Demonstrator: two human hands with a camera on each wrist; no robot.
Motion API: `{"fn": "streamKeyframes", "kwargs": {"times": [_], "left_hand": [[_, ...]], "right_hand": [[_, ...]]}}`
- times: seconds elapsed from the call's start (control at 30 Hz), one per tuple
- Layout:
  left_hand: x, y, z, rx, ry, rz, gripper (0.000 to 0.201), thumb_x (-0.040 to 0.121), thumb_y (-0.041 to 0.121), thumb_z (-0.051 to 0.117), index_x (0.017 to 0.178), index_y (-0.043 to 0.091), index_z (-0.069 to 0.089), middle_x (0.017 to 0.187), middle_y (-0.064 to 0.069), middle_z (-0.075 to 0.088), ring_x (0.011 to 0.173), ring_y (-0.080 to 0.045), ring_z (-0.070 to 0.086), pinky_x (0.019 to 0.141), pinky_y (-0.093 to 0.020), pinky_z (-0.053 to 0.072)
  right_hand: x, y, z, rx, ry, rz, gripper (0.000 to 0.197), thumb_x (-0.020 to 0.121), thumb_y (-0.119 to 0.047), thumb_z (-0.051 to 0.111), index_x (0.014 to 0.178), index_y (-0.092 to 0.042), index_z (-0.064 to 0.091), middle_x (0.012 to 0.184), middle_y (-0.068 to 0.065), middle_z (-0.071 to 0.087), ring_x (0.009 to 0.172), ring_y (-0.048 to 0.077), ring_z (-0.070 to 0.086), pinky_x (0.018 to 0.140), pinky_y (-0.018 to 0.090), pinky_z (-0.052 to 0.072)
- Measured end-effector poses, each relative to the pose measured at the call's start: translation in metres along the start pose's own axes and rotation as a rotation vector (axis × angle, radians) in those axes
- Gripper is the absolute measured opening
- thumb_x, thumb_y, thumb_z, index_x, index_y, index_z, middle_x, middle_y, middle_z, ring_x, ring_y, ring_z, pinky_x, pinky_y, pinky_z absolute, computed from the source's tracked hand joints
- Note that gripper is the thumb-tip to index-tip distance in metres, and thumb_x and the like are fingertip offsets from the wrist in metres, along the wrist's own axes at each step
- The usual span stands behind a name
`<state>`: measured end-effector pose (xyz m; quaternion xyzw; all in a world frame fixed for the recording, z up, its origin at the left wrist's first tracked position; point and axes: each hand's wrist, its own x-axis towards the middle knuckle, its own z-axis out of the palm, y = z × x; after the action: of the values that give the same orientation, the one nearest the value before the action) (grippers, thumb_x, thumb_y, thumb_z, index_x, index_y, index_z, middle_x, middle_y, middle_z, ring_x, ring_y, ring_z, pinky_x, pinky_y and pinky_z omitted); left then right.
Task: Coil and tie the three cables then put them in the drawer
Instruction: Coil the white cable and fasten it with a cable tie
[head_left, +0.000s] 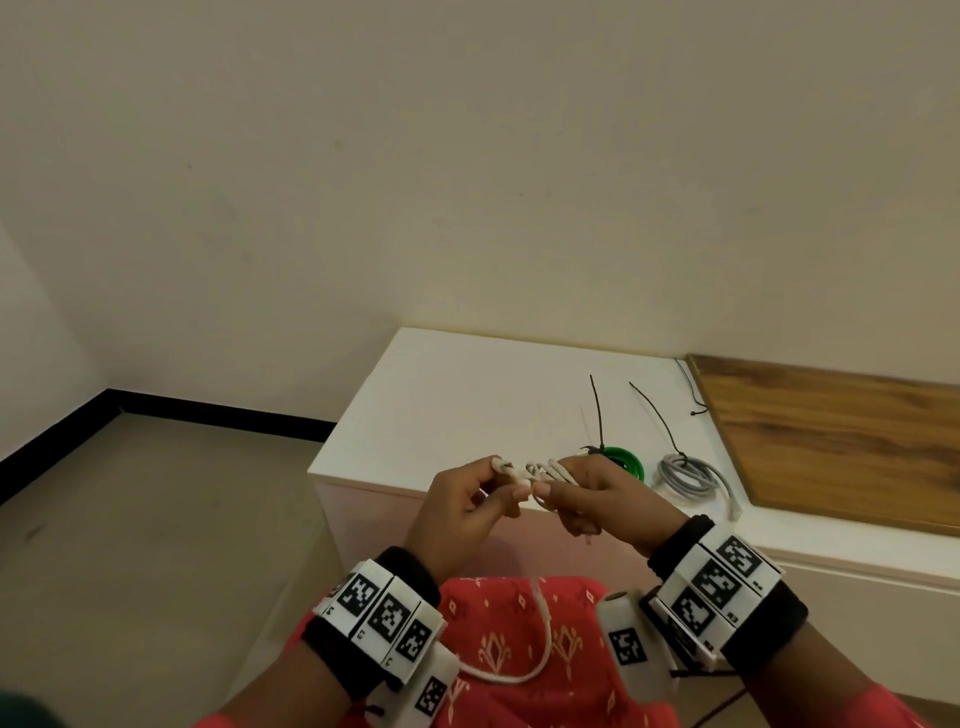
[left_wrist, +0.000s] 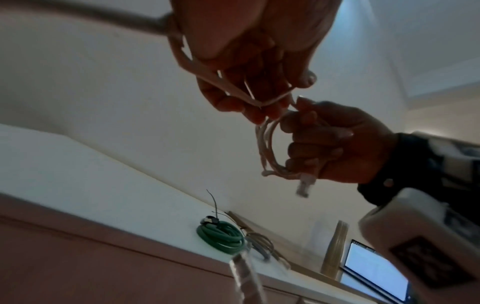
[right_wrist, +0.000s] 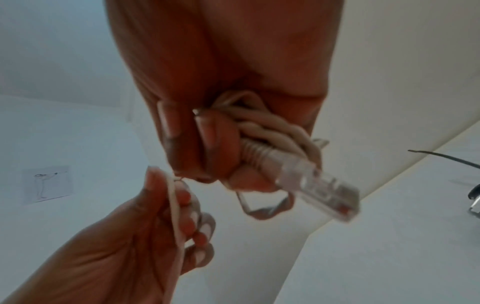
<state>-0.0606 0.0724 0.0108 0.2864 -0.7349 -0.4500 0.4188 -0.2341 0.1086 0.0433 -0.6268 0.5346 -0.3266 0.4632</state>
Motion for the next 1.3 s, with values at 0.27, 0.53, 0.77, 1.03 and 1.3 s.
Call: {"fn": "streamKeyframes", "kwargs": {"times": [0.27,0.53,0.77,1.03,1.3], "left_hand": [[-0.004,0.023,0.004,-0.378,-0.001,-0.217,0.031,0.082,0.032,0.048,0.060,0.010,0.049,0.042,0.004,0.033,0.037,-0.007,0.025,0.039,-0.016,0.025],[0.024,0.012,-0.028,-0.056,0.328,-0.048,0.034,0.090,0.016,0.052,0.057,0.011,0.059,0.043,0.009,0.038,0.040,-0.004,0.029,0.044,-0.011,0.026],[0.041,0.006,-0.025,-0.004,0.323,-0.023,0.034,0.081,0.035,0.055,0.052,0.018,0.054,0.047,-0.002,0.036,0.039,-0.006,0.026,0.043,-0.014,0.024],[0.007,-0.035,-0.004,0.006,0.014,-0.132,0.024,0.091,0.029,0.044,0.073,0.017,0.054,0.054,0.011,0.051,0.053,-0.010,0.047,0.055,-0.025,0.042],[-0.002,-0.026,0.015,0.165,-0.088,-0.047,0.025,0.087,0.035,0.034,0.106,0.033,0.050,0.080,0.024,0.052,0.074,0.008,0.050,0.071,-0.009,0.039]], "right_hand": [[0.005,0.014,-0.006,-0.074,0.434,-0.143,0.031,0.089,-0.015,0.056,0.060,-0.014,0.045,0.043,-0.010,0.038,0.038,0.002,0.035,0.045,0.015,0.030],[-0.002,-0.005,-0.001,0.184,0.066,-0.018,0.033,0.090,-0.013,0.052,0.057,-0.013,0.052,0.038,-0.008,0.037,0.034,0.006,0.033,0.039,0.017,0.033],[-0.007,-0.020,-0.002,0.742,-0.134,-0.011,0.031,0.084,-0.031,0.047,0.058,-0.014,0.052,0.030,-0.013,0.030,0.029,0.005,0.026,0.043,0.020,0.036],[-0.002,-0.017,-0.023,1.220,-0.122,-0.075,0.021,0.071,-0.028,0.072,0.067,-0.011,0.060,0.033,-0.006,0.039,0.040,0.011,0.020,0.049,0.023,0.045],[-0.003,-0.026,-0.014,1.365,0.261,-0.262,0.035,0.088,-0.026,0.039,0.069,-0.011,0.064,0.049,-0.005,0.044,0.045,0.010,0.045,0.058,0.022,0.052]]}}
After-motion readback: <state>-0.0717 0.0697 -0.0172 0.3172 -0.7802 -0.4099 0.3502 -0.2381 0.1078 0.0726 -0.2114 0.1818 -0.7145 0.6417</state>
